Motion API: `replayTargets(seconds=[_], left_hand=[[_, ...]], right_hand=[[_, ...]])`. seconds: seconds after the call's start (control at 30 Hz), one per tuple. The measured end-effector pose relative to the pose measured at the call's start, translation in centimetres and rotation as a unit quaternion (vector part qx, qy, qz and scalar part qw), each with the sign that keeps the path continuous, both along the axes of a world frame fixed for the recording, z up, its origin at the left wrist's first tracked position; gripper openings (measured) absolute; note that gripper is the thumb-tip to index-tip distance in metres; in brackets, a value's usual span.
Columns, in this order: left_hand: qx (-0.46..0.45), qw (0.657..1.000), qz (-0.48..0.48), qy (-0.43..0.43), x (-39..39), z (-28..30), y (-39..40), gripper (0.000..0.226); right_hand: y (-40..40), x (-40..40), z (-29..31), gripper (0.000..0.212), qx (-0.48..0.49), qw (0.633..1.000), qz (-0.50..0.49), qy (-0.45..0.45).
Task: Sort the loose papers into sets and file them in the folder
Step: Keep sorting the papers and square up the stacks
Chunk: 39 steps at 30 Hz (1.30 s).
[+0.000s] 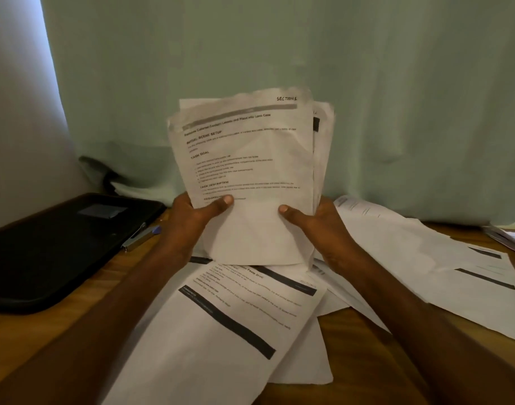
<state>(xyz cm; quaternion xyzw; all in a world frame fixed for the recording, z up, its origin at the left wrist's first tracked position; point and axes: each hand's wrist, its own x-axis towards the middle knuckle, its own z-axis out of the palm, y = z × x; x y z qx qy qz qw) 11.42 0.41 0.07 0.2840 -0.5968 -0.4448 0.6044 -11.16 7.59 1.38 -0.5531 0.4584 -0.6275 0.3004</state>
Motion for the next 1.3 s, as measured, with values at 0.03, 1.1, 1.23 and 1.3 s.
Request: replayTargets(seconds=[0.03,1.1,1.23,1.3], left_hand=[[0.012,1.0,-0.014,-0.022,-0.1,-0.5,-0.1,0.049],[0.212,0.945,0.158,0.193,4.8,-2.7,-4.8,0.05],[0.209,0.947,0.145,0.195,4.5,-2.7,-4.8,0.05],[0.204,0.949,0.141,0.194,4.3,-2.6,-4.7,0.049]], right_hand=[[-0.1,0.0,-0.4,0.025,0.004,1.0,-0.007,-0.005],[-2.2,-2.3,-5.0,0.043,0.119,0.842,-0.154,0.502],[-1.9,-2.2,-4.3,0.035,0.058,0.819,-0.158,0.549],[-2.1,-2.3,-4.5,0.036,0.033,0.822,-0.115,0.556]])
